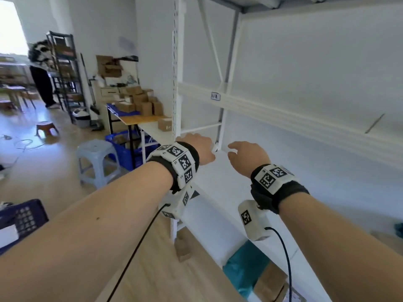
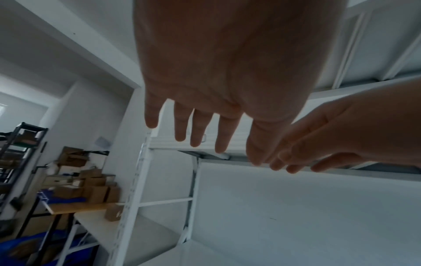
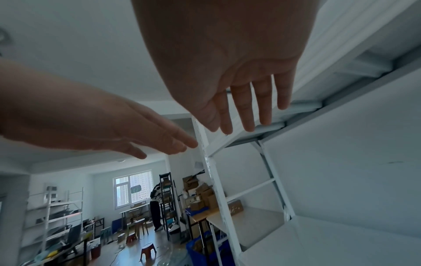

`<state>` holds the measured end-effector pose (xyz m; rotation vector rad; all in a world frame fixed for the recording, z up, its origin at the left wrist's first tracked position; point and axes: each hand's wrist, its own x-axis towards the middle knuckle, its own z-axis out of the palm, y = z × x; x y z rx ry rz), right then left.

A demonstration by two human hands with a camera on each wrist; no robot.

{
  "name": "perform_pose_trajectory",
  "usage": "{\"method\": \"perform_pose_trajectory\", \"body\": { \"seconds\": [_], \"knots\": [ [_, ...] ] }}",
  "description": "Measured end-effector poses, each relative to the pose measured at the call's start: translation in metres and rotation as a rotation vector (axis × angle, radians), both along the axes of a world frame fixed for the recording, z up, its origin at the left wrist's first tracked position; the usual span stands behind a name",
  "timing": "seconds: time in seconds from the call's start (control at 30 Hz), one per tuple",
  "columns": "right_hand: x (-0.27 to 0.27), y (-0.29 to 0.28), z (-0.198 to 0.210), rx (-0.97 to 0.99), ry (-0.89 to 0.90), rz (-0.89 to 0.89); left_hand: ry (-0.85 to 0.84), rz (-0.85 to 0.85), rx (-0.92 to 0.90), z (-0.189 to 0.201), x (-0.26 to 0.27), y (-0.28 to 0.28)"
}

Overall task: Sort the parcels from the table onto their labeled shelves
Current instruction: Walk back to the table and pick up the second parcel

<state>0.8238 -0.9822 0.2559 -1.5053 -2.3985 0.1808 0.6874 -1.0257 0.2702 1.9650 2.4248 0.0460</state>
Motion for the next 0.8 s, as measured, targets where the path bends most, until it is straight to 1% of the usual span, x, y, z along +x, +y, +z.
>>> {"method": "perform_pose_trajectory", "body": {
  "seconds": [0.17,0.33,0.47,0.63,0.8],
  "knots": [
    [-0.077,0.018,-0.014,-0.046,-0.016,-0.015,-0.037,0.005,0.016,-0.015,-0.078,0.007],
    [-0.165,0.034,-0.027,-0.055,0.003,0.001,-0.042,0.032,-0.012,-0.034,-0.165,0.028],
    [-0.223,0.052,-0.037,-0.060,0.022,0.009,-0.036,0.021,-0.004,-0.049,-0.226,0.048],
    [-0.284,0.082,-0.052,-0.075,-0.023,0.036,-0.042,0.049,-0.028,-0.072,-0.285,0.080],
    [-0.340,0.129,-0.068,-0.099,-0.032,0.091,-0.078,0.079,-0.041,-0.089,-0.336,0.127]
  ]
}}
